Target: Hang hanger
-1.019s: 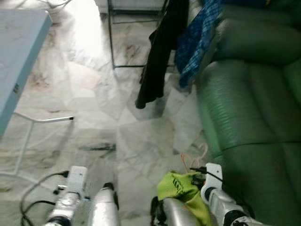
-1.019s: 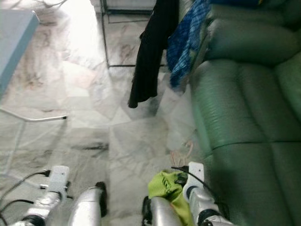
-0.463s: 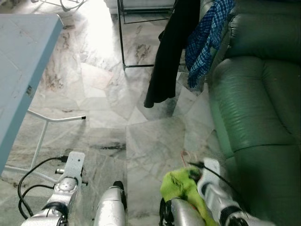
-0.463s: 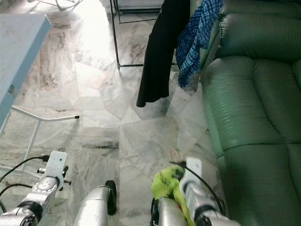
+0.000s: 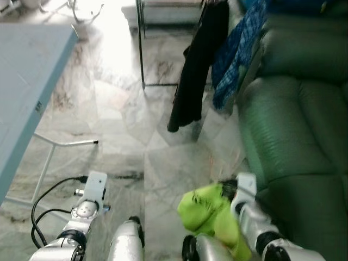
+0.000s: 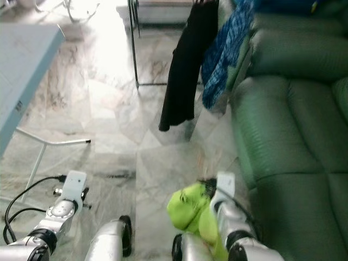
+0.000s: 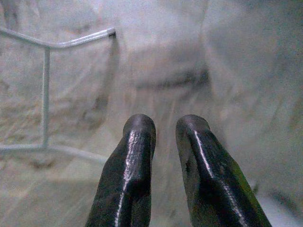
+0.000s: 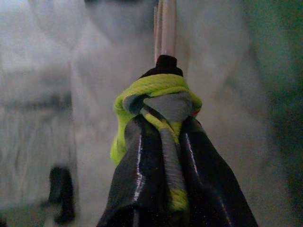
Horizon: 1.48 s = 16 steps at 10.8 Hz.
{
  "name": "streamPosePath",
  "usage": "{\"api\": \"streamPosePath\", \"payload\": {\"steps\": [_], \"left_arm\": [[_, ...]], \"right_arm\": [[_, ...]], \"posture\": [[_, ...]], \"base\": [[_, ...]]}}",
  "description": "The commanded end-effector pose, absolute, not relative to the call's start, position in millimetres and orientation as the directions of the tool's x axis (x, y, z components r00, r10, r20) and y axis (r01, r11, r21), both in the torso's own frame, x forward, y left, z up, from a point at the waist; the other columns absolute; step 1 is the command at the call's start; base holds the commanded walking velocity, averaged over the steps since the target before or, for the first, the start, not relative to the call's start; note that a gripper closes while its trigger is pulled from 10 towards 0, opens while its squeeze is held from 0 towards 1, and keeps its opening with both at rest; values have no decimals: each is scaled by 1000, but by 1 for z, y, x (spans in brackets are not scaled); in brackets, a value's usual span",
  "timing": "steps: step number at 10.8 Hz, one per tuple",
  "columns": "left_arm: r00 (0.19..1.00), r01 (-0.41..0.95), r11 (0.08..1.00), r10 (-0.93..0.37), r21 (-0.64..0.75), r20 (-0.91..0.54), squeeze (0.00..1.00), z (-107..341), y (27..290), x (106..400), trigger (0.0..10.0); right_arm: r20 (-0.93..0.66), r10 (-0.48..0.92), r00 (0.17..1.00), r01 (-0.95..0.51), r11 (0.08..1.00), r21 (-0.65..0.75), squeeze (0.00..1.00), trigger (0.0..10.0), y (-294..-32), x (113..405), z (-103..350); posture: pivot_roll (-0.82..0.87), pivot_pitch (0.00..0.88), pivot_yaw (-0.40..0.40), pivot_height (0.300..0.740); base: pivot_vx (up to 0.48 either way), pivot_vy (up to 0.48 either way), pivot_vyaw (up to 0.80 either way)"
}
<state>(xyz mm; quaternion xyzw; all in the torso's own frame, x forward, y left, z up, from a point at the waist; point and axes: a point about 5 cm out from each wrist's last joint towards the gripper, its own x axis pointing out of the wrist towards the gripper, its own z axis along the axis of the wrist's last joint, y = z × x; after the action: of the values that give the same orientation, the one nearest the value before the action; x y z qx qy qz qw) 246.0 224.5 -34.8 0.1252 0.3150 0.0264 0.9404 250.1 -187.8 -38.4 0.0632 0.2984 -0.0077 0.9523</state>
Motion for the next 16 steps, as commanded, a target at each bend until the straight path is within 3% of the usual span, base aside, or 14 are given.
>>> {"api": "streamPosePath", "payload": {"steps": [1, 2, 4, 6, 9, 10, 11, 12, 16], "left_arm": [[829, 8, 975, 119, 223, -547, 0, -30, 227, 250, 10000], [876, -19, 979, 115, 205, -468, 0, -21, 230, 253, 10000], [919, -45, 976, 123, 211, -374, 0, -17, 230, 247, 10000], [963, 40, 971, 25, 235, -269, 0, -5, 212, 252, 10000], [998, 33, 961, -16, 273, -63, 0, 55, 219, 301, 10000], [998, 30, 956, -14, 293, -58, 0, 57, 222, 304, 10000], [992, -39, 965, 68, 260, -102, 0, 45, 230, 295, 10000], [996, 13, 968, 8, 252, -83, 0, 49, 223, 297, 10000], [999, 37, 963, -37, 267, -6, 0, 54, 211, 288, 10000]], "right_arm": [[-500, 28, 865, 33, 993, 112, 0, 10000, -191, 259, -28], [-393, 18, 919, 30, 993, 114, 0, 10000, -199, 267, -14], [-352, 10, 936, 24, 996, 91, 0, 10000, -203, 263, -12], [-305, 69, 950, -46, 996, 82, 0, 10000, -193, 264, -8], [-101, 109, 989, -103, 992, 67, 0, 10000, -181, 303, 40], [-60, 111, 992, -108, 993, 54, 0, 10000, -181, 305, 45], [-68, 43, 997, -42, 999, 21, 0, 10000, -196, 289, 36], [-53, 24, 998, -21, 999, 44, 0, 10000, -200, 282, 36], [-43, -15, 999, 13, 998, -57, 0, 10000, -209, 249, 28]], "posture": [[56, 40, -58, 740], [41, 41, -57, 740], [28, 46, -79, 740], [26, 58, -79, 740], [2, 72, -55, 740], [-21, 103, -28, 740], [-47, 31, -5, 740], [-56, 0, -4, 740], [-49, 0, 28, 740]], "base": [[0, 0, 0], [0, 0, 0], [0, 0, 0], [0, 0, 0], [0, 0, 0], [0, 0, 0], [0, 0, 0], [0, 0, 0], [0, 0, 0]]}}
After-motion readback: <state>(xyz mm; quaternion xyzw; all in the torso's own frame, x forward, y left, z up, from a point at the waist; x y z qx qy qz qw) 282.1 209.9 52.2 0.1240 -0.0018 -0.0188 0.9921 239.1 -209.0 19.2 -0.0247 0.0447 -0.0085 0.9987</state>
